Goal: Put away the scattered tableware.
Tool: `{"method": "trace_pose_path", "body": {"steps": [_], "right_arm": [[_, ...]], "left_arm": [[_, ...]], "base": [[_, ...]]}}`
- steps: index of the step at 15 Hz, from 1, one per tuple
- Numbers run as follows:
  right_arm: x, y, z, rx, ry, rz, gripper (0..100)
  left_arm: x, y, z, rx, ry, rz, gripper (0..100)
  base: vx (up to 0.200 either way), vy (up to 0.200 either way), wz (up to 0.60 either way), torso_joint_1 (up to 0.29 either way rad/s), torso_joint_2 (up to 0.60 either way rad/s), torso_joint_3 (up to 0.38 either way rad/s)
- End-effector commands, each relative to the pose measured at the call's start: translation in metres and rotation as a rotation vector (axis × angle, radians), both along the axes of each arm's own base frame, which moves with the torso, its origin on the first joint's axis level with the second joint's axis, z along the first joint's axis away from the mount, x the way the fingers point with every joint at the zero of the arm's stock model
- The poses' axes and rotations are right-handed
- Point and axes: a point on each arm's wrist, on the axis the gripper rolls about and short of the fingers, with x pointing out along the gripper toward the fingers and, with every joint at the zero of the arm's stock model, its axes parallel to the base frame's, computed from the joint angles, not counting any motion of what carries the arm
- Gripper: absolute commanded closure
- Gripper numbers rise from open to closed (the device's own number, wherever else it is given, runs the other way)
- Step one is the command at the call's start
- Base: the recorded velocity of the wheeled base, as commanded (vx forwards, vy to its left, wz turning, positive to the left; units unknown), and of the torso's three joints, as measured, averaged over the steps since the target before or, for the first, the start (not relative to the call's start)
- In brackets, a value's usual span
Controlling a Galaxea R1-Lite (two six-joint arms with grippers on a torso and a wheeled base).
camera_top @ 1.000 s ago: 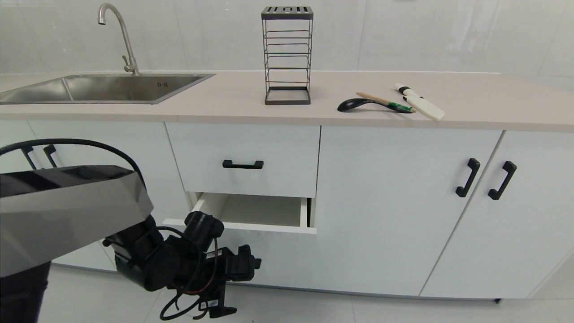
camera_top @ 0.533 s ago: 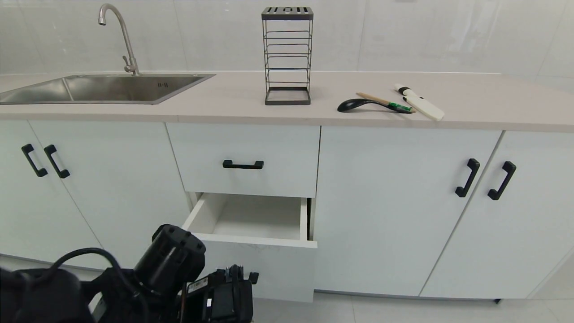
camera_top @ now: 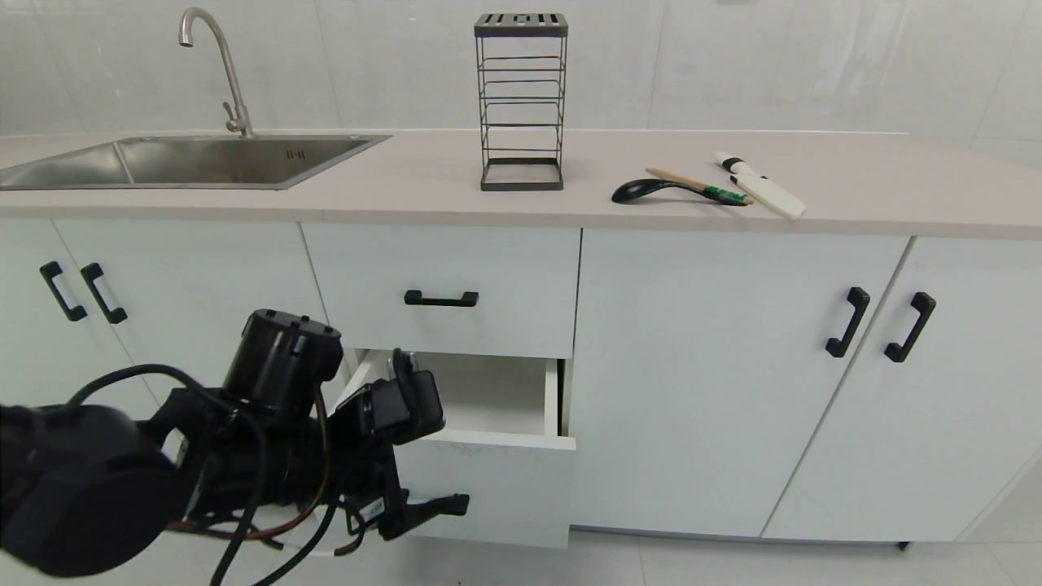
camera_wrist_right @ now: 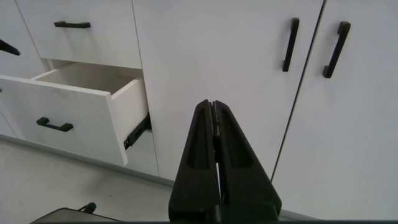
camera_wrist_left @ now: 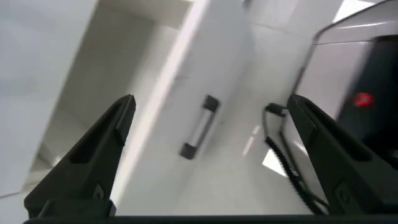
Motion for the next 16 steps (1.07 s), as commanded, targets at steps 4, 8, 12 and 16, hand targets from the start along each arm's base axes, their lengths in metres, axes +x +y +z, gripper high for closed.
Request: {"method": "trace_pose_path", "body": {"steps": [4,8,12,16], "right_arm": [[0.000,0.000,0.000,0.005,0.002,0.001,100],[0.000,0.000,0.000,0.005,0.002,-0.001,100],[0.000,0.000,0.000,0.007,0.002,-0.001,100],[0.000,0.000,0.000,0.007,0.002,-0.001,100]], "left_arm": [[0.055,0.003,-0.058,0.062,0.136,0.016,0],[0.060,0.004,-0.075,0.079,0.176,0.025,0],[0.043,0.003,-0.074,0.065,0.203,-0.026,0],[0.017,0.006,-0.067,0.061,0.200,-0.051,0]], "base": [[0.000,0.000,0.00,0.000,0.00,0.000],[0.000,0.000,0.00,0.000,0.00,0.000],[0.000,0.000,0.00,0.000,0.00,0.000],[0.000,0.000,0.00,0.000,0.00,0.000]]}}
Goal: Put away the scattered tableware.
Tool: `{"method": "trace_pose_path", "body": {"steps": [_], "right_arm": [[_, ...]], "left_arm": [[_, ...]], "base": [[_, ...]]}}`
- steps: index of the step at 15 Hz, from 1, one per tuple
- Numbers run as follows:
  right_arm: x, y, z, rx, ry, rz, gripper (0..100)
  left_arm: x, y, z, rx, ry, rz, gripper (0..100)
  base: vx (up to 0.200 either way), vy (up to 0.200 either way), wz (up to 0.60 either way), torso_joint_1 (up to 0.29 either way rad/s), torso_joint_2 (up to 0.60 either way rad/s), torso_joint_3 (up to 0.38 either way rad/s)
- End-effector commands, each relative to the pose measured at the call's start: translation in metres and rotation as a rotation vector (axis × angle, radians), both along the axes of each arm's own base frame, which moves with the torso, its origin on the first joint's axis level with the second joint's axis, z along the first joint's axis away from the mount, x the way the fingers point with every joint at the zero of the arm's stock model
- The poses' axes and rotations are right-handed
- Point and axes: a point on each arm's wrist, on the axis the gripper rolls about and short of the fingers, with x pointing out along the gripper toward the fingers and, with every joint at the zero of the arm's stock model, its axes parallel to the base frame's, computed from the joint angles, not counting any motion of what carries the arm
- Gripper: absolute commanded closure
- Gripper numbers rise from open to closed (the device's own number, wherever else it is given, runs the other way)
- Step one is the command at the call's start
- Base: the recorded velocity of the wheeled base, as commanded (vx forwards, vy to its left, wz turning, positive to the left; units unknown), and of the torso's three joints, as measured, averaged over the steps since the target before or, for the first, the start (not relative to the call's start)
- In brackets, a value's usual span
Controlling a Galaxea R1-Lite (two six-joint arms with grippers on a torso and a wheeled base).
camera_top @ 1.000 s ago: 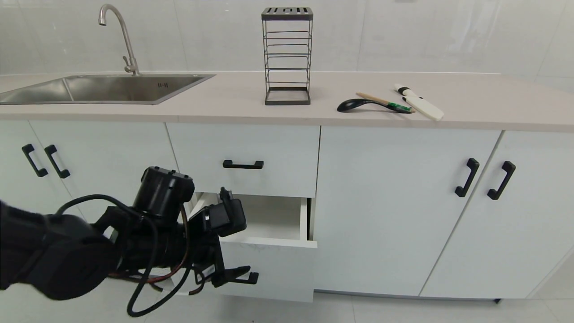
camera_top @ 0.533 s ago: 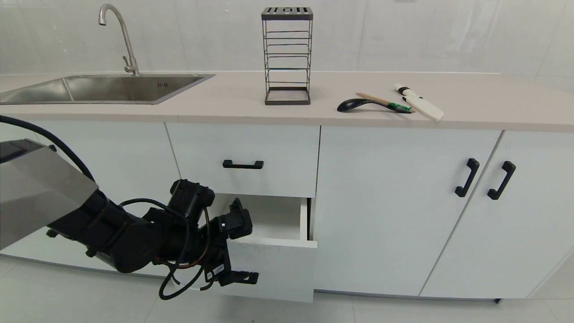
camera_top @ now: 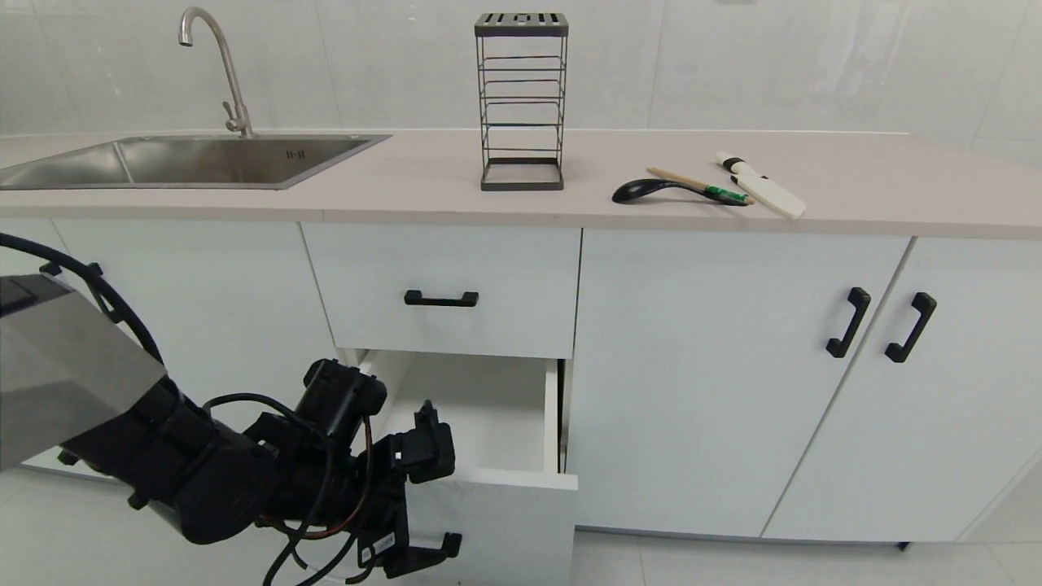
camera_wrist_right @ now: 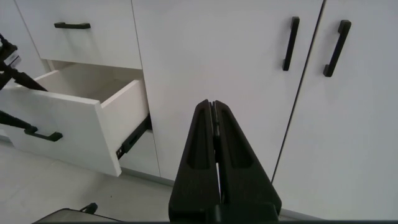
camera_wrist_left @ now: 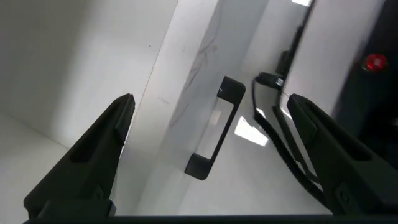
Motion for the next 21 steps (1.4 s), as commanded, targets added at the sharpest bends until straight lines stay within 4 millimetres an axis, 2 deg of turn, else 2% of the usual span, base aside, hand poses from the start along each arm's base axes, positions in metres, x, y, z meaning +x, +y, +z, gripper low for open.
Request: {"method": "trace_pose_path", "body": {"steps": [1,5,7,9,11,12,13,14,15,16,17,18,19,20,21], "right_arm": [[0.000,0.000,0.000,0.000,0.000,0.001,100],[0.000,0.000,0.000,0.000,0.000,0.001,100],[0.000,0.000,0.000,0.000,0.000,0.001,100],[0.000,0.000,0.000,0.000,0.000,0.001,100],[0.000,0.000,0.000,0.003,0.001,-0.001,100],[0.000,0.000,0.000,0.004,0.002,-0.001,100],[0.000,0.000,0.000,0.003,0.001,-0.001,100],[0.000,0.000,0.000,0.001,0.004,0.001,100],[0.000,0.000,0.000,0.000,0.004,-0.001,100],[0.000,0.000,0.000,0.000,0.004,-0.001,100],[0.000,0.000,0.000,0.001,0.004,-0.001,100],[0.000,0.000,0.000,0.001,0.004,-0.001,100],[0.000,0.000,0.000,-0.003,0.003,0.002,100],[0.000,0.000,0.000,-0.003,0.004,0.003,100],[0.000,0.000,-0.001,-0.005,0.006,0.003,100]], "left_arm": [[-0.007,0.003,0.017,-0.028,-0.054,0.005,0],[-0.010,0.005,0.050,-0.122,-0.145,0.036,0],[-0.026,0.003,0.078,-0.263,-0.152,0.012,0],[-0.046,0.000,0.110,-0.425,-0.128,0.080,0],[-0.061,0.015,0.136,-0.597,-0.232,0.145,0],[-0.071,0.039,0.142,-0.659,-0.360,0.200,0],[-0.073,0.043,0.143,-0.666,-0.379,0.208,0],[-0.118,0.095,0.142,-0.700,-0.603,0.374,0],[-0.142,0.110,0.134,-0.704,-0.662,0.460,0],[-0.180,0.118,0.114,-0.755,-0.681,0.540,0],[-0.224,0.119,0.110,-0.882,-0.719,0.548,0],[-0.256,0.120,0.099,-0.970,-0.735,0.545,0],[-0.274,0.120,0.078,-0.980,-0.733,0.541,0],[-0.279,0.119,0.060,-0.953,-0.694,0.565,0],[-0.279,0.120,0.060,-0.951,-0.694,0.568,0]], "base": [[0.000,0.000,0.00,0.000,0.00,0.000],[0.000,0.000,0.00,0.000,0.00,0.000],[0.000,0.000,0.00,0.000,0.00,0.000],[0.000,0.000,0.00,0.000,0.00,0.000],[0.000,0.000,0.00,0.000,0.00,0.000],[0.000,0.000,0.00,0.000,0.00,0.000],[0.000,0.000,0.00,0.000,0.00,0.000],[0.000,0.000,0.00,0.000,0.00,0.000],[0.000,0.000,0.00,0.000,0.00,0.000],[0.000,0.000,0.00,0.000,0.00,0.000],[0.000,0.000,0.00,0.000,0.00,0.000],[0.000,0.000,0.00,0.000,0.00,0.000],[0.000,0.000,0.00,0.000,0.00,0.000],[0.000,0.000,0.00,0.000,0.00,0.000],[0.000,0.000,0.00,0.000,0.00,0.000]]}}
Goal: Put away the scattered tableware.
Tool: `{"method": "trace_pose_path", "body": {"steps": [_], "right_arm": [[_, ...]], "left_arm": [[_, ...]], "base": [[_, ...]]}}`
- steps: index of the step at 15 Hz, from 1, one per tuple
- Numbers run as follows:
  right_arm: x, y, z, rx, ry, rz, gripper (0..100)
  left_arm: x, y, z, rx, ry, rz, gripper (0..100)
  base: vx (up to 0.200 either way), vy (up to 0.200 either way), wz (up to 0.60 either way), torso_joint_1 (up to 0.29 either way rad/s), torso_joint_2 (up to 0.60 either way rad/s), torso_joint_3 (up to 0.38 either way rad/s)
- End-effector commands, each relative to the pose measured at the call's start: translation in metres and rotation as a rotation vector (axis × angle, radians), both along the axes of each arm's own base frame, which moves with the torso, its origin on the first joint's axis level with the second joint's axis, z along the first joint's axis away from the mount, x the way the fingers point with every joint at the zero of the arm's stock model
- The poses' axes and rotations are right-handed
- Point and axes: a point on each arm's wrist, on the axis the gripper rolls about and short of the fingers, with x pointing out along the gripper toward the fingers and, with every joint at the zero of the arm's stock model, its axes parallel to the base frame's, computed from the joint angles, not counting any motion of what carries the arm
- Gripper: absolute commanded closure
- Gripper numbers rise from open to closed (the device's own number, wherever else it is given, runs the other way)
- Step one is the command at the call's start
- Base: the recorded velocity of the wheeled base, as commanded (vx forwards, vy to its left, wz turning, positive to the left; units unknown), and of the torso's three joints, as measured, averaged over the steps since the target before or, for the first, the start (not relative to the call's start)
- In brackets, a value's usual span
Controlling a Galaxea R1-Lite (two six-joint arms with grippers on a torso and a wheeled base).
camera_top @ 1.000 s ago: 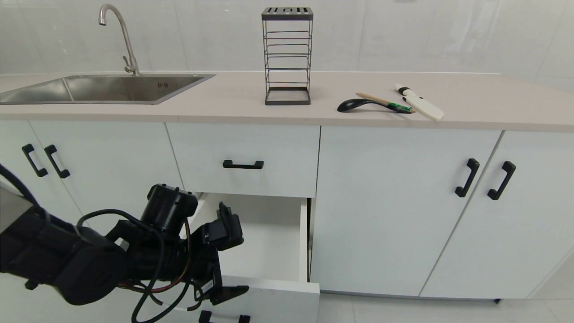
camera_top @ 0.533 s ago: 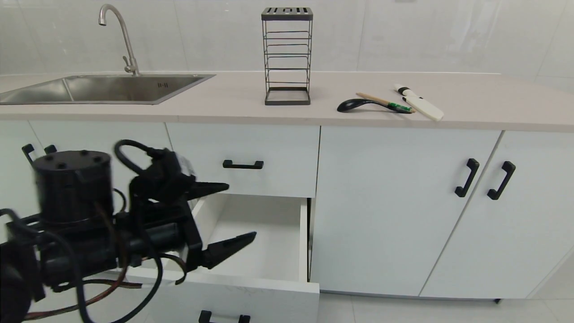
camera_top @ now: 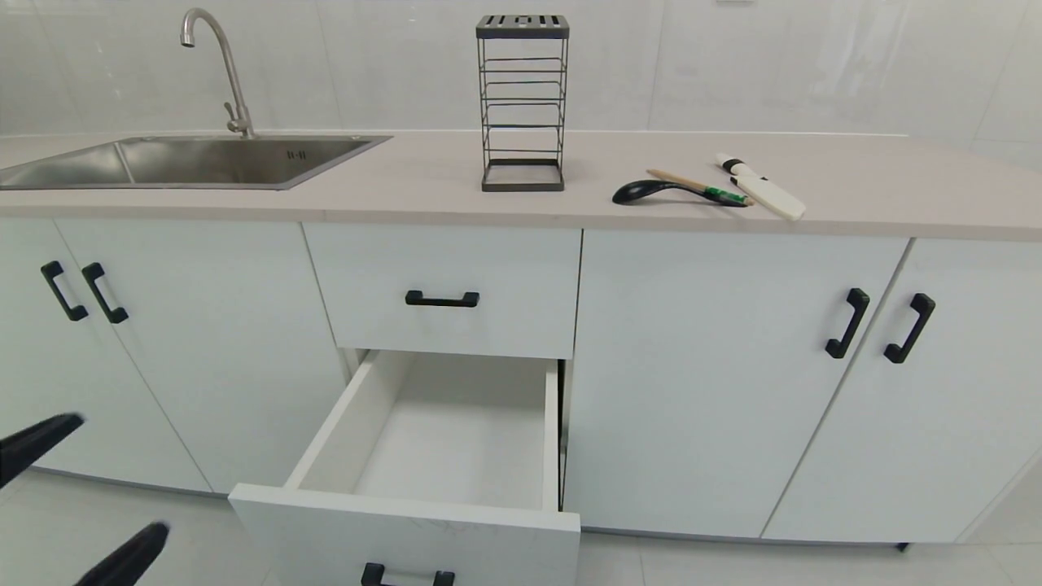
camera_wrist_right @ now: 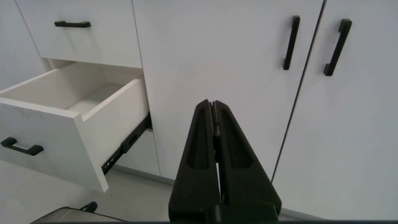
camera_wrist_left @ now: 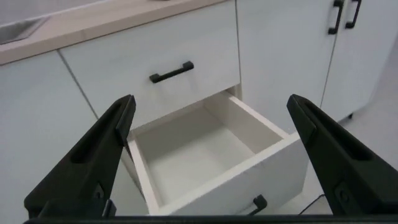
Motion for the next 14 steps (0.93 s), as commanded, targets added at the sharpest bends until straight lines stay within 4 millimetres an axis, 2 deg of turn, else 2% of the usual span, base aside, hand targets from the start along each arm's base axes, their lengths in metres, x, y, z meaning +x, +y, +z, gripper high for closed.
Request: {"method": "trace_pose_path", "body": {"steps": [1,2,4,5,7,10,14], "right_arm": [[0.000,0.000,0.000,0.001,0.000,0.000,100],[0.000,0.000,0.000,0.006,0.001,-0.003,100],[0.000,0.000,0.000,0.009,0.002,-0.009,100],[0.000,0.000,0.000,0.007,0.001,-0.009,100],[0.000,0.000,0.000,0.007,0.001,-0.009,100],[0.000,0.000,0.000,0.009,0.002,-0.008,100],[0.000,0.000,0.000,0.006,0.001,-0.006,100]], "left_arm": [[-0.060,0.003,-0.059,-0.102,-0.098,0.077,0],[-0.059,0.004,-0.064,-0.098,-0.053,0.112,0],[-0.054,0.011,-0.083,-0.071,0.105,0.455,0],[-0.055,0.014,-0.089,-0.081,0.163,0.570,0],[-0.054,0.012,-0.087,-0.065,0.144,0.509,0],[-0.054,0.012,-0.087,-0.069,0.144,0.508,0],[-0.054,0.012,-0.087,-0.067,0.143,0.507,0]], "base": [[0.000,0.000,0.00,0.000,0.00,0.000],[0.000,0.000,0.00,0.000,0.00,0.000],[0.000,0.000,0.00,0.000,0.00,0.000],[0.000,0.000,0.00,0.000,0.00,0.000],[0.000,0.000,0.00,0.000,0.00,0.000],[0.000,0.000,-0.60,0.002,0.00,0.007],[0.000,0.000,0.00,0.000,0.00,0.000]]}}
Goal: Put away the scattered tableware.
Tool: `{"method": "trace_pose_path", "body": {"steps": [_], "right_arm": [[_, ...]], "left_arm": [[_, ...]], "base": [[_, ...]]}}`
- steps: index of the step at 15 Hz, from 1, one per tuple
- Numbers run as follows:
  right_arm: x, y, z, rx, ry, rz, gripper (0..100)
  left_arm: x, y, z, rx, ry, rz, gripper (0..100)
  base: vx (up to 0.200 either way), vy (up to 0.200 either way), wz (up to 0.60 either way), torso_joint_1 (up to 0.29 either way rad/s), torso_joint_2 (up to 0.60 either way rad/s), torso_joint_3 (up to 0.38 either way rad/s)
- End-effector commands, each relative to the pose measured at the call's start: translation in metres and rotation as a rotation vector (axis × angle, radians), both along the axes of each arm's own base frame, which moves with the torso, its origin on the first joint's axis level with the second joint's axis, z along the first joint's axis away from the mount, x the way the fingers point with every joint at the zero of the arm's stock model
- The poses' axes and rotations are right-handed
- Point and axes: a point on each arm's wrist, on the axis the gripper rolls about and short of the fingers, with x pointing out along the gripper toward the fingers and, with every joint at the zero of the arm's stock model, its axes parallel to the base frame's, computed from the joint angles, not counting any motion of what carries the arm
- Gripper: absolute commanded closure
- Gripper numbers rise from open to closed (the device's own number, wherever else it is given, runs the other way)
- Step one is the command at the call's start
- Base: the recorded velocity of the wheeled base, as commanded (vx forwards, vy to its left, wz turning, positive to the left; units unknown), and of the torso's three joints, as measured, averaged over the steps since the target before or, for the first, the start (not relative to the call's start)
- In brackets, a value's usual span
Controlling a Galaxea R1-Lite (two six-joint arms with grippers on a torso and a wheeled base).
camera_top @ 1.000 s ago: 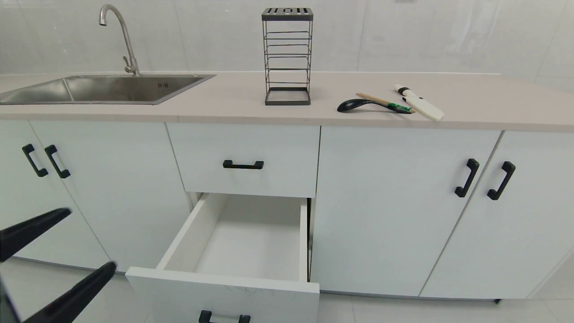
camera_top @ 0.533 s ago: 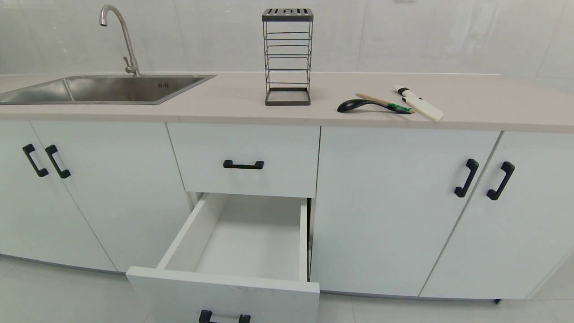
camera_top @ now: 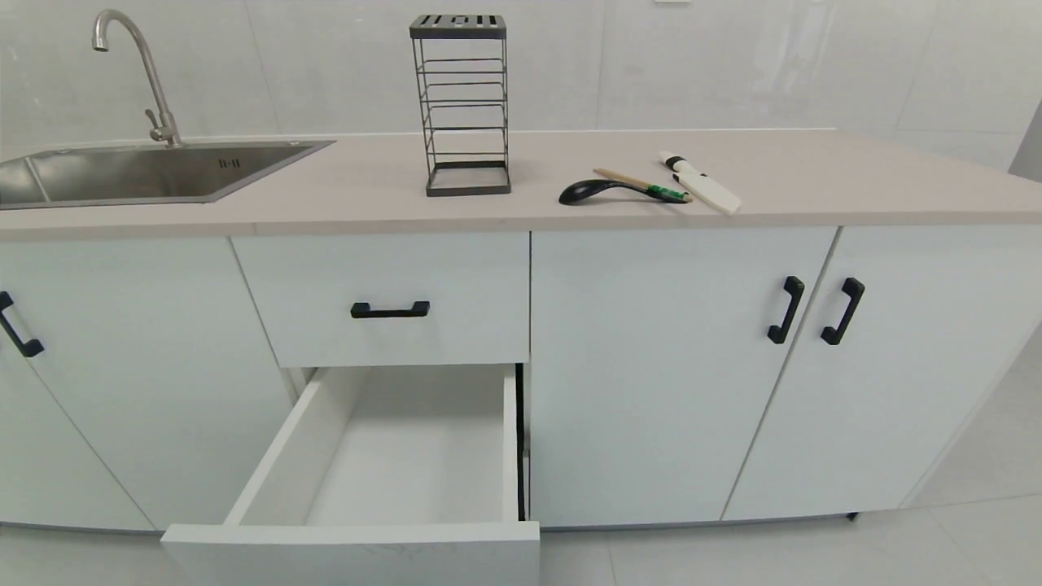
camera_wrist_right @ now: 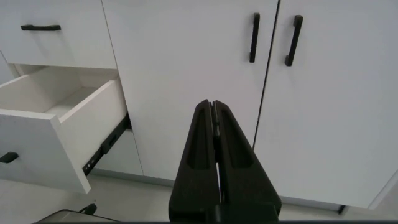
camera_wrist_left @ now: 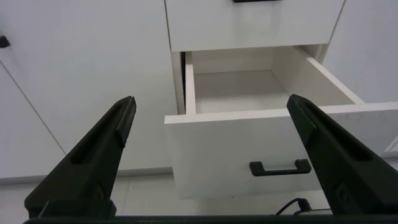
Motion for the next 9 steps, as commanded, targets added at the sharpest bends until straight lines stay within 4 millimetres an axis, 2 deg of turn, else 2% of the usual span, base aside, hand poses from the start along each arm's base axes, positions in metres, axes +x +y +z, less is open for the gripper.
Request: {"method": "trace_pose_path", "body": {"steps": [1,2,5,9], "right_arm": [[0.0001,0.0000,0.0001,-0.001,0.000,0.001,100],[0.0001,0.0000,0.0001,-0.006,-0.001,-0.002,100],[0.0001,0.0000,0.0000,-0.010,-0.001,0.001,100],[0.0001,0.0000,0.0000,-0.006,0.000,0.001,100]], "left_arm": [[0.0002,0.0000,0.0000,0.000,0.003,0.000,0],[0.0002,0.0000,0.0000,0.000,0.003,0.000,0],[0.0002,0.0000,0.0000,-0.001,0.003,0.000,0],[0.0002,0.0000,0.0000,-0.001,0.003,0.000,0]], "base": [[0.000,0.000,0.00,0.000,0.00,0.000],[0.000,0.000,0.00,0.000,0.00,0.000],[0.000,0.000,0.60,0.001,0.00,0.004],[0.000,0.000,0.00,0.000,0.00,0.000]]}}
